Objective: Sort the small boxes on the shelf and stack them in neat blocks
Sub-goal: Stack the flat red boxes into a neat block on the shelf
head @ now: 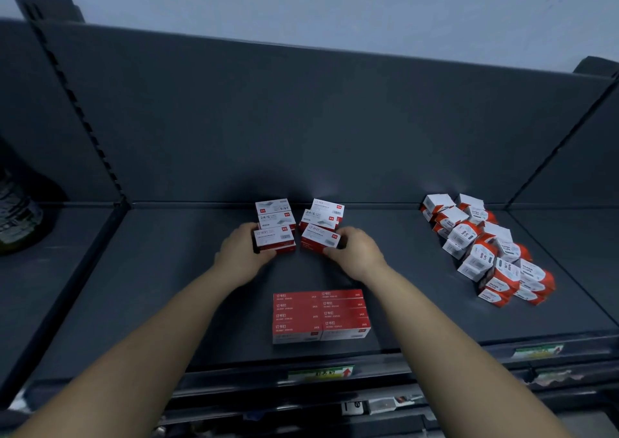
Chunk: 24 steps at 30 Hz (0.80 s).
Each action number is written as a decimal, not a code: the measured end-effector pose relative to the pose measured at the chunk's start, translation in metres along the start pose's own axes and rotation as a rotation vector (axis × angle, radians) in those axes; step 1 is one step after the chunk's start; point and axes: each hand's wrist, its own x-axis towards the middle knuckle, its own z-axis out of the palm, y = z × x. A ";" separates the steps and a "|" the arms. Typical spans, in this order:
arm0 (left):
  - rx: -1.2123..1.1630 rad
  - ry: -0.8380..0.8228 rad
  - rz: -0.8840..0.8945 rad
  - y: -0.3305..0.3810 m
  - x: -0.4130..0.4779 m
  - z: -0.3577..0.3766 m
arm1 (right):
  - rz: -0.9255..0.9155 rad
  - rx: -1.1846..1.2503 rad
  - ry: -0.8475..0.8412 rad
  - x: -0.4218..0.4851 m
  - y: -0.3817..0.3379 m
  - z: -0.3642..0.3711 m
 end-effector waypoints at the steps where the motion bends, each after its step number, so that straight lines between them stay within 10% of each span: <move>1: 0.009 0.017 0.004 0.000 0.000 0.000 | -0.006 -0.025 0.008 -0.001 0.000 0.002; 7: -0.097 0.129 0.080 -0.006 -0.011 -0.008 | -0.146 -0.045 0.059 -0.009 0.012 -0.004; 14: -0.536 -0.056 0.160 0.007 -0.034 -0.021 | -0.305 0.780 -0.154 -0.027 0.023 -0.020; 24: -0.832 -0.054 0.174 0.030 -0.054 -0.028 | -0.388 1.075 -0.129 -0.055 0.019 -0.037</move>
